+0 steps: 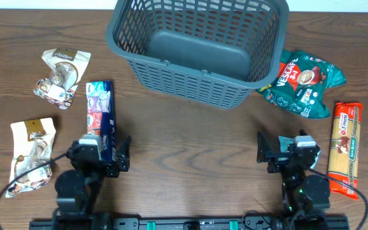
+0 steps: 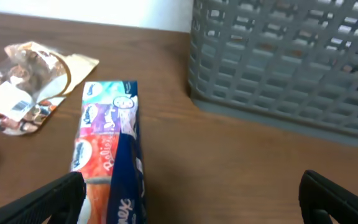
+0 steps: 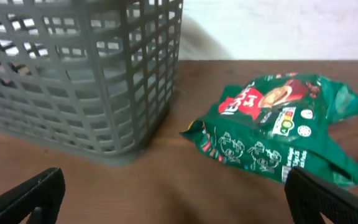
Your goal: Pack container
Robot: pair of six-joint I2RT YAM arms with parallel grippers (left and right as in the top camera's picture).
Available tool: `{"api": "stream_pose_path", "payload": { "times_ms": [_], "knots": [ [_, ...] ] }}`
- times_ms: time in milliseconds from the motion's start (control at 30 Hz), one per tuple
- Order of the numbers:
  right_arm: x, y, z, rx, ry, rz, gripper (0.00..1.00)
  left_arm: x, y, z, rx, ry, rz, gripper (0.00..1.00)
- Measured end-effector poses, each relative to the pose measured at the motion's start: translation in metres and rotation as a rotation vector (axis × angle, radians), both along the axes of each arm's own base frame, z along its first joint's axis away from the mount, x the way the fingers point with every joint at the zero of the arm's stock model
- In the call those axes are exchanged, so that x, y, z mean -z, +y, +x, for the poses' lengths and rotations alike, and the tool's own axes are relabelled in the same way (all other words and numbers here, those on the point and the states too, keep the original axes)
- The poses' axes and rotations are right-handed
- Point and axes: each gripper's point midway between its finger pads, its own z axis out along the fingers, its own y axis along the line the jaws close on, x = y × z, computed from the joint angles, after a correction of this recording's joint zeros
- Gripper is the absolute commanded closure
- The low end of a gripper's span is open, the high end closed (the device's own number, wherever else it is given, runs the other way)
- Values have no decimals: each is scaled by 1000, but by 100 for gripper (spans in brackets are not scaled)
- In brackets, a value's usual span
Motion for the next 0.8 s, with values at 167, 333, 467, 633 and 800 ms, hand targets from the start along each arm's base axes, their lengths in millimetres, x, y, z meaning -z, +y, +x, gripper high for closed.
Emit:
{"api": "stream_pose_path", "payload": {
  "times_ms": [167,333,467,633,800],
  "knots": [
    [-47,-3,-13,18,74,28,1,-54,11,7,-71,103,12,1],
    [-74,-11,-21,57,273,20,1,-76,18,25,-105,240,51,2],
    [-97,-16,-15,86,433,16,1,-86,20,42,-101,336,87,1],
    [-135,-8,12,37,558,24,1,-108,20,50,-70,461,142,1],
    [-175,15,53,-105,587,47,20,-140,20,56,-51,514,168,1]
  ]
}}
